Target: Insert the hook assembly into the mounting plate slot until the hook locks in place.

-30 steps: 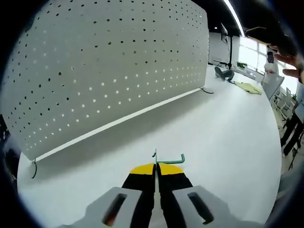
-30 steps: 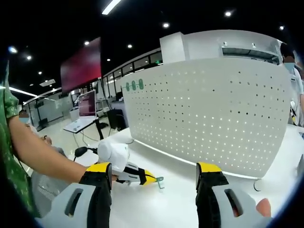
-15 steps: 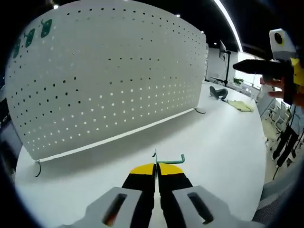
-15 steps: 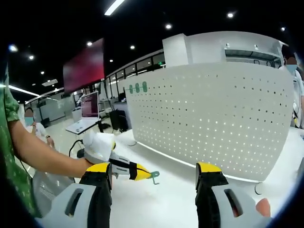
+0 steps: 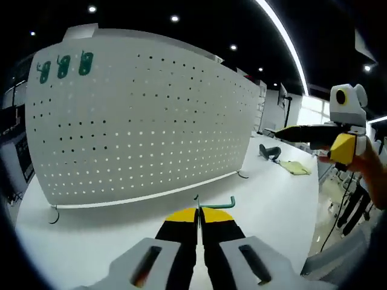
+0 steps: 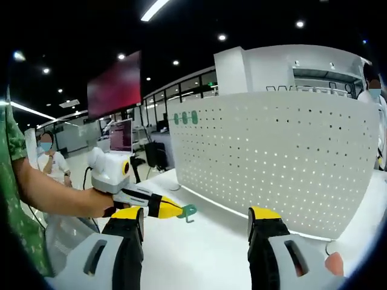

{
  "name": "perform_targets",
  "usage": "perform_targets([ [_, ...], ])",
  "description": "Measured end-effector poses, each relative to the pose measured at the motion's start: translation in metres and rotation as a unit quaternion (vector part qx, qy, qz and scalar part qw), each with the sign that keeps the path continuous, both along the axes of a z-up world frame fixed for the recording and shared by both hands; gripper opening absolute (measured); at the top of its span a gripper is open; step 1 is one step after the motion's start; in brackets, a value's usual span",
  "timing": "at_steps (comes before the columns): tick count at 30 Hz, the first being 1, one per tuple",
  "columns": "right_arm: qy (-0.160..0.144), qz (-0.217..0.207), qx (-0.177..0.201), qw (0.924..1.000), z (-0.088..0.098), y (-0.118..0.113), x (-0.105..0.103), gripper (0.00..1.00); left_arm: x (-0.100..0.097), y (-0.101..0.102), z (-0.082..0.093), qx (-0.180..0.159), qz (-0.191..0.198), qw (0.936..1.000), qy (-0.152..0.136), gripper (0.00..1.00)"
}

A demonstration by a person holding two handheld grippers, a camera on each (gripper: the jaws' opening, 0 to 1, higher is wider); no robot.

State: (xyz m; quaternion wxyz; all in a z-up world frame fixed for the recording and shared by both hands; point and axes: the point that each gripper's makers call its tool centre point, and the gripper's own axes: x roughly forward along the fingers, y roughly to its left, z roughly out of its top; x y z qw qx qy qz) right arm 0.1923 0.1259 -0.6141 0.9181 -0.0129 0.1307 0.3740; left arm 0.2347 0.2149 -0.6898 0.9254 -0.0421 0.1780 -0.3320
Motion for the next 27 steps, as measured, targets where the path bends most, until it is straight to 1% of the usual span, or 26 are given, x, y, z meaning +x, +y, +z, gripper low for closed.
perform_targets([
  [4,-0.005,0.007,0.0,1.0,0.006,0.004,-0.004,0.7,-0.009,0.0,0.016,-0.014,-0.008,0.9998,-0.008,0.01],
  [8,-0.009,0.01,0.001,0.9999,0.009,0.006,-0.006,0.69,-0.017,0.002,0.027,-0.023,-0.013,0.9995,-0.015,0.01],
  [11,-0.011,0.012,0.002,0.9999,0.011,0.006,-0.008,0.69,-0.022,0.006,0.037,-0.037,-0.014,0.9991,-0.018,0.01],
  [14,-0.012,0.015,0.002,0.9998,0.013,0.008,-0.01,0.68,-0.029,0.01,0.05,-0.047,-0.017,0.9984,-0.027,0.01],
  [19,-0.013,0.024,0.003,0.9996,0.015,0.012,-0.014,0.65,-0.038,0.013,0.064,-0.05,-0.026,0.9976,-0.041,0.01],
  [24,-0.016,0.03,0.001,0.9994,0.018,0.013,-0.016,0.62,-0.047,0.017,0.076,-0.055,-0.042,0.9963,-0.051,0.01],
  [26,-0.017,0.036,0.0,0.9992,0.019,0.014,-0.018,0.59,-0.053,0.016,0.08,-0.052,-0.066,0.9947,-0.06,0.01],
  [27,-0.017,0.038,0.0,0.9991,0.02,0.015,-0.018,0.58,-0.054,0.018,0.082,-0.046,-0.072,0.9942,-0.065,0.01],
])
